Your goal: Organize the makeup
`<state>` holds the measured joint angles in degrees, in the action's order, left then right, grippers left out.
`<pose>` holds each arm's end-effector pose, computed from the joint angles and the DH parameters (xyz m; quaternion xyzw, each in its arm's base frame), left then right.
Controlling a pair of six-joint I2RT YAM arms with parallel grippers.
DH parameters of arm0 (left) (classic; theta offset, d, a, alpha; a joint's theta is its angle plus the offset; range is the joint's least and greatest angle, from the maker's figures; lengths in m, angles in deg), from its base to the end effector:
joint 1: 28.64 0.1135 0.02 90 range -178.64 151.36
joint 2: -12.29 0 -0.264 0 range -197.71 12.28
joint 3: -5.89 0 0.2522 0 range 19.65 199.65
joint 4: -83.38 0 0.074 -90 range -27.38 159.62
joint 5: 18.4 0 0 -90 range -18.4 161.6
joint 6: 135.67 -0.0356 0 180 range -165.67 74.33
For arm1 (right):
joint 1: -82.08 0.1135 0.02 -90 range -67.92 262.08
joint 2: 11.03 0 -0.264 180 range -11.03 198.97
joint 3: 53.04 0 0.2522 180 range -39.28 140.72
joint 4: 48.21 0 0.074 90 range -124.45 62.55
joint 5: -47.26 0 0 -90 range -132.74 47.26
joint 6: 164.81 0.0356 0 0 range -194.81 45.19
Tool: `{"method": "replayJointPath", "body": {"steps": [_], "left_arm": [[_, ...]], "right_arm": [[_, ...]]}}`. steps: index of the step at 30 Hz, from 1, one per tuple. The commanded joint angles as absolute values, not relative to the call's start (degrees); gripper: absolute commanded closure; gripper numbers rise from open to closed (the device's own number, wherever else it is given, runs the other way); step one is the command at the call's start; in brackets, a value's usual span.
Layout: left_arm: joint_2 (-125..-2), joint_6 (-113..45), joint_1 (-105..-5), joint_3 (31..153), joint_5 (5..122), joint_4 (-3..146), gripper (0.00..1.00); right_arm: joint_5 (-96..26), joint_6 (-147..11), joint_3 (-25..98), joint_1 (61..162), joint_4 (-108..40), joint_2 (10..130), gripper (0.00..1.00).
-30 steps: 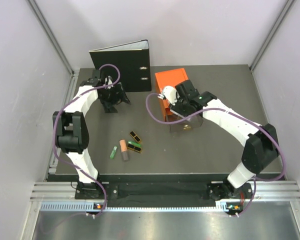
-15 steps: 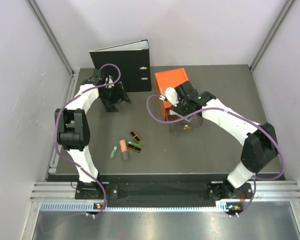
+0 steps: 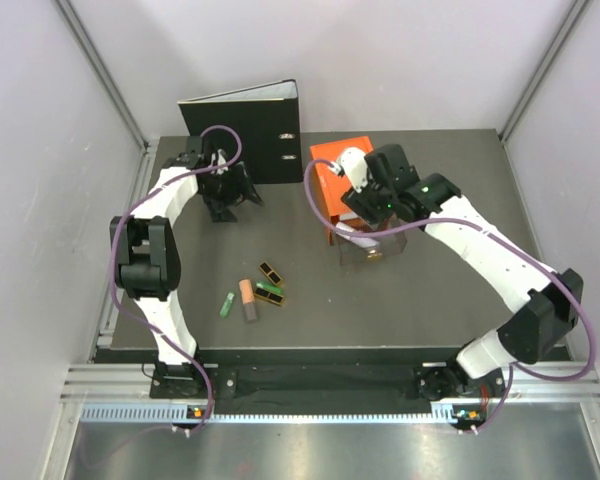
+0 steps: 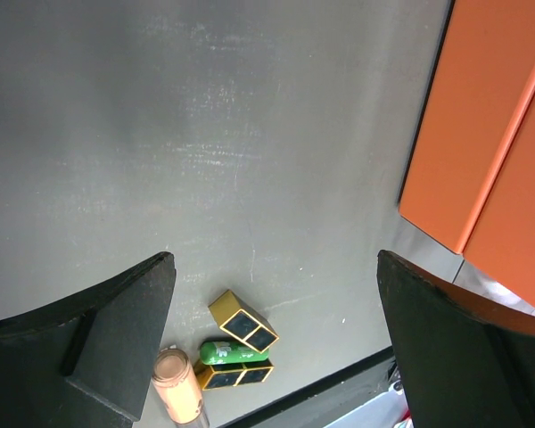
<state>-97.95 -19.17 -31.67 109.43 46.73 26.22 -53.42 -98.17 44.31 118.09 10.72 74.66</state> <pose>0.4073 -0.0366 0.2363 -0.1458 0.9413 -0.2591 0.1601 0.2636 0.1834 0.3477 -0.4297 0.8223 -0.0462 0.3701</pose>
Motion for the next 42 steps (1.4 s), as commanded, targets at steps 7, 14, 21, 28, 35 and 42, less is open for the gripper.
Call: {"method": "replayJointPath", "body": {"steps": [7, 14, 21, 28, 35, 42], "left_arm": [[-93.8, -20.0, -31.3, 112.1, 45.5, 27.3, 0.01], [-90.7, -20.4, -31.0, 111.5, 47.0, 26.5, 0.01], [-86.4, -20.3, -30.3, 109.3, 49.1, 26.8, 0.01], [-81.5, -18.0, -29.1, 111.0, 59.9, 26.2, 0.01], [-78.2, -13.6, -23.3, 113.6, 69.2, 24.1, 0.01], [-77.0, -12.9, -19.3, 114.2, 70.0, 21.7, 0.01]], "right_arm": [[-38.0, -89.2, 53.6, 127.5, 9.2, 74.7, 0.36], [-27.0, -86.2, 62.7, 133.1, 12.1, 85.6, 0.36], [-15.8, -82.1, 65.5, 134.9, 10.7, 95.3, 0.40], [-8.4, -79.6, 64.5, 135.2, 5.8, 102.6, 0.43], [-5.5, -76.9, 68.8, 137.2, 3.0, 109.8, 0.44], [-4.9, -75.3, 73.4, 140.3, 1.9, 114.8, 0.44]]}}
